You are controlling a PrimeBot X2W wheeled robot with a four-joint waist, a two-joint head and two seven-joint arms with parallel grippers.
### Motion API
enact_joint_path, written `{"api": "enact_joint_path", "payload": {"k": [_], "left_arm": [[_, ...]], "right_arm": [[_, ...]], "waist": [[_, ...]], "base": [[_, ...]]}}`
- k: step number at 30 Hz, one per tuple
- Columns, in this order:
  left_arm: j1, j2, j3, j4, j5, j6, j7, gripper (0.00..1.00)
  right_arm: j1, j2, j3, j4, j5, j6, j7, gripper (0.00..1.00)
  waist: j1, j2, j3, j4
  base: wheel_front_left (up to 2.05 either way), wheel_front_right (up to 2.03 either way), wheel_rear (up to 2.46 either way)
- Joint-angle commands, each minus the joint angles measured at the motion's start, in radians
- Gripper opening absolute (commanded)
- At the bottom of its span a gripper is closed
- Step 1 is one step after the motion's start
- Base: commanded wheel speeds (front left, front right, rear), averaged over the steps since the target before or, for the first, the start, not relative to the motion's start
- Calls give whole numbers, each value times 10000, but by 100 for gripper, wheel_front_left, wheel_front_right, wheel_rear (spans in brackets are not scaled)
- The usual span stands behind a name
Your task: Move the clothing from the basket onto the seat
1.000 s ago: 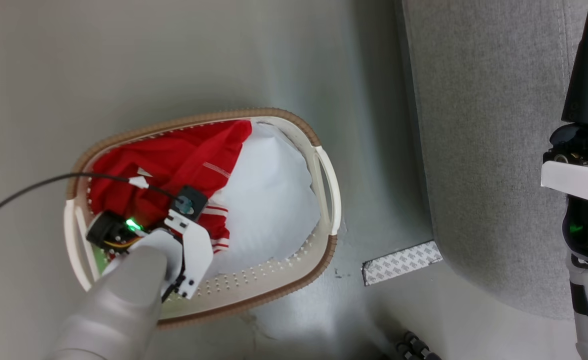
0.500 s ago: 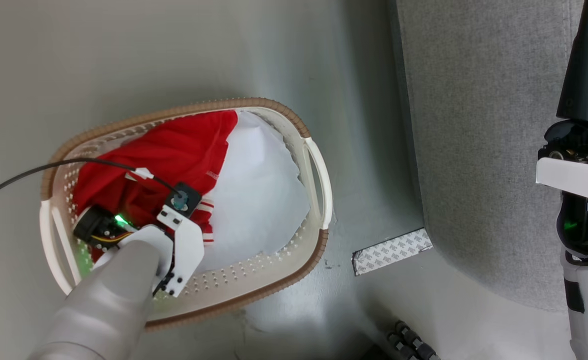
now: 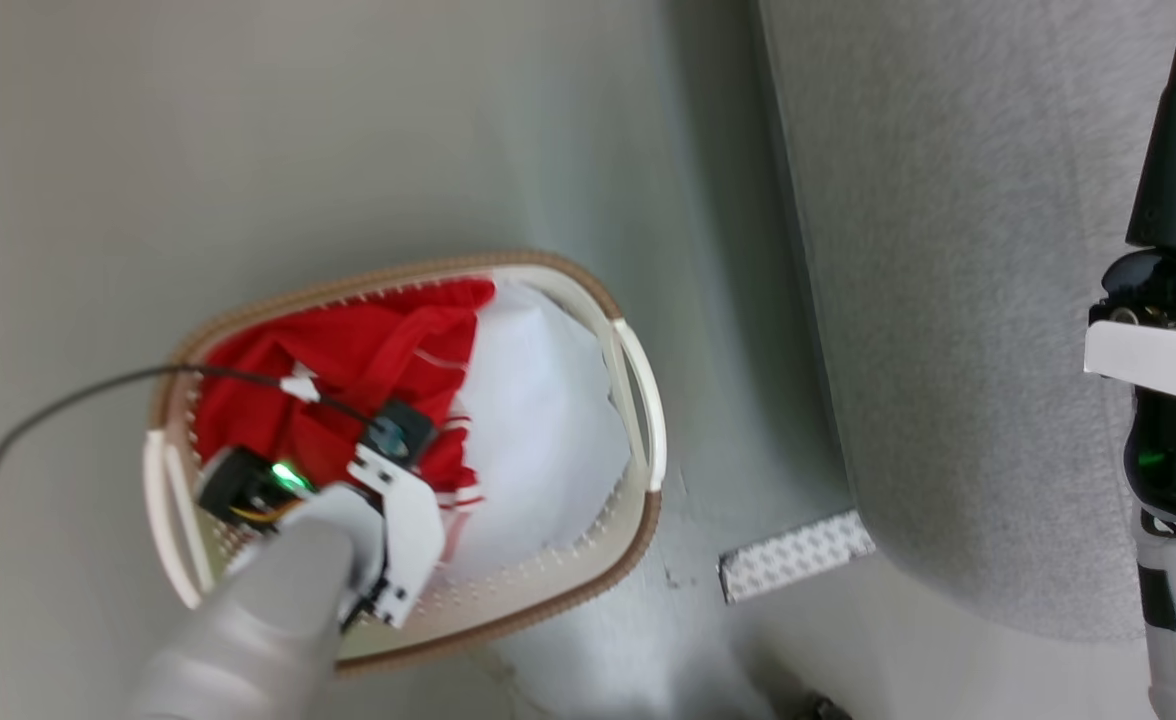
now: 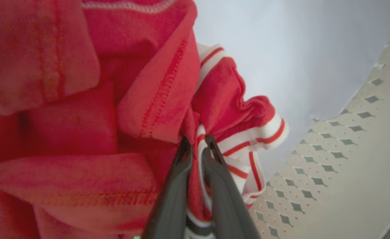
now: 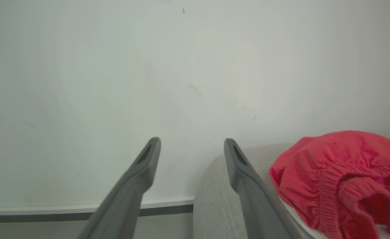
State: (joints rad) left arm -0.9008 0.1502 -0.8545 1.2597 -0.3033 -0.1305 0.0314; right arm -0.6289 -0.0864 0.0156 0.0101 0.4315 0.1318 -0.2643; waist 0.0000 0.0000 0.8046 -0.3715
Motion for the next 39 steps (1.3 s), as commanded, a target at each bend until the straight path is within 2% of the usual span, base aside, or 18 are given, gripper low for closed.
{"api": "enact_joint_path", "payload": {"k": [1,14,26,31,39], "left_arm": [[183,-43,-65,-48,-115,5,-120,0],[1070,-635,-882,-1135,-1930,5,-1858,0],[1466,-873,-1534,-2427,-2784,6,-2895,0],[1461,-841,-1190,-3276,-2885,41,-2963,0],[1743,-288,-220,-5580,-2665,530,-2975,0]], "right_arm": [[154,-91,-59,48,37,-24,1,100],[1212,-638,-249,420,-103,-22,1,100],[2175,-1109,-29,827,-134,-24,1,100],[2606,-1155,213,1013,27,-22,2,100],[3301,-856,912,1325,302,-22,2,100]], "waist": [[0,0,-565,170],[0,0,-3446,970],[0,0,-5732,2015],[0,0,-6469,2396],[0,0,-7292,2778]], "base": [[0,0,0],[0,0,0],[0,0,0],[0,0,0],[0,0,0]]}}
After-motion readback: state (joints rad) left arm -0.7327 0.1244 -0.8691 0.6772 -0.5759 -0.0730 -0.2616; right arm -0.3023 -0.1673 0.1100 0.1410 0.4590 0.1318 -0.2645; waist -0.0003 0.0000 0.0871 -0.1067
